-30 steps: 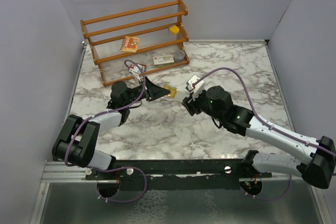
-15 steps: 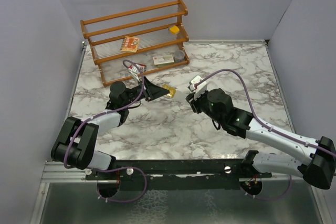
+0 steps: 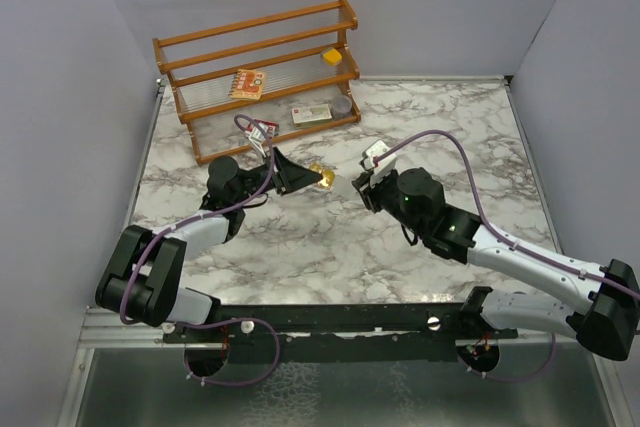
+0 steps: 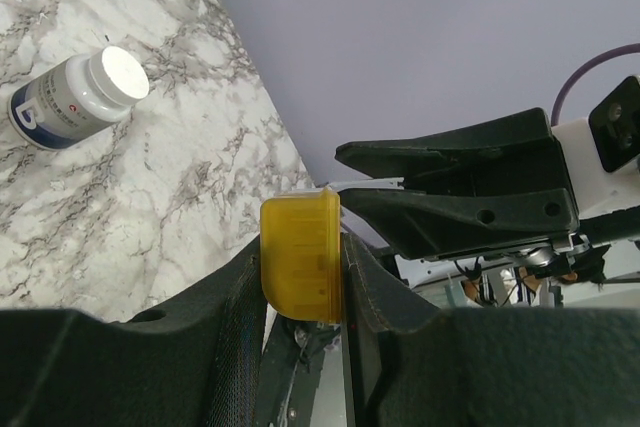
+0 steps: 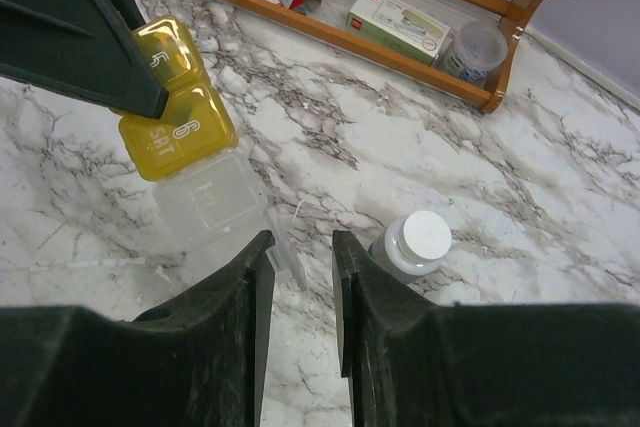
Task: Sort the pills into containers
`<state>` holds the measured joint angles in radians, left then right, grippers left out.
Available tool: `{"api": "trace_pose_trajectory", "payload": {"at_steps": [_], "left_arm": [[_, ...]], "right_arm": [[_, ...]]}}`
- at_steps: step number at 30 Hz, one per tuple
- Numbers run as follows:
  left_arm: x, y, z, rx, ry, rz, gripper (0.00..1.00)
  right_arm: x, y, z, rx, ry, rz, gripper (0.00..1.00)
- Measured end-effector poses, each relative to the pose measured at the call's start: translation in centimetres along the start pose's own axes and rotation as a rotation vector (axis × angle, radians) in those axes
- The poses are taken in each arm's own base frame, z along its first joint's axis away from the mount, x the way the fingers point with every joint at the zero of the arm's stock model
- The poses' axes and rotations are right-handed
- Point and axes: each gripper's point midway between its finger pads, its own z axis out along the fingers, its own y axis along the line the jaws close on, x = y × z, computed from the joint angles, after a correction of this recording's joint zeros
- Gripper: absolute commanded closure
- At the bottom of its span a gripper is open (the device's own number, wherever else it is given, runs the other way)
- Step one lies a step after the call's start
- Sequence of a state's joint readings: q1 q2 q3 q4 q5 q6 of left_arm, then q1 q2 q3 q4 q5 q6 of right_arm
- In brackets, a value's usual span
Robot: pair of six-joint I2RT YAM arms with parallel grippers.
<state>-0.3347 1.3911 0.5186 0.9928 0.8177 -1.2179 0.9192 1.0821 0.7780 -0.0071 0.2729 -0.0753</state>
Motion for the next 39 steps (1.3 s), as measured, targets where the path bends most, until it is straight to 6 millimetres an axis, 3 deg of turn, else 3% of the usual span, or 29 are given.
{"api": "trace_pose_trajectory", "payload": {"at_steps": [2, 6, 10, 11, 14, 19, 22, 28, 35, 39], "left_arm": [[0.1, 0.0, 0.0, 0.000, 0.003, -0.001, 1.00], [0.2, 0.1, -0.1, 0.000, 0.005, -0.003, 1.00], [0.1, 0.1, -0.1, 0.000, 0.003, -0.003, 0.99], [0.1, 0.1, -0.1, 0.000, 0.003, -0.005, 0.93], [0.1, 0.0, -0.1, 0.001, 0.003, -0.006, 0.62], [0.2, -0.2, -0.2, 0.010, -0.002, -0.009, 0.35], [0.3, -0.5, -0.4, 0.018, -0.004, -0.004, 0.02], [0.1, -1.1, -0.6, 0.034, -0.018, 0.015, 0.01], [0.5, 0.5, -1.9, -0.014, -0.053, 0.016, 0.01], [0.7, 1.2, -3.1, -0.058, -0.097, 0.070, 0.01]], "right_arm": [[-0.1, 0.1, 0.1, -0.002, -0.005, 0.001, 0.76], [-0.4, 0.3, 0.2, -0.013, -0.017, 0.005, 0.98], [-0.5, 0.5, 0.2, -0.027, -0.020, 0.008, 0.99], [-0.4, 0.6, 0.2, -0.027, -0.020, 0.009, 0.99], [-0.5, 0.7, 0.2, -0.031, -0.021, 0.021, 0.99], [-0.7, 1.1, 0.2, -0.048, -0.031, 0.048, 0.99], [-0.8, 1.2, 0.2, -0.056, -0.034, 0.056, 0.99], [-0.8, 1.3, 0.2, -0.058, -0.034, 0.068, 0.99], [-0.7, 1.2, 0.2, -0.042, -0.028, 0.100, 0.99], [0.1, 1.4, 1.3, -0.030, 0.015, 0.119, 0.99]]}}
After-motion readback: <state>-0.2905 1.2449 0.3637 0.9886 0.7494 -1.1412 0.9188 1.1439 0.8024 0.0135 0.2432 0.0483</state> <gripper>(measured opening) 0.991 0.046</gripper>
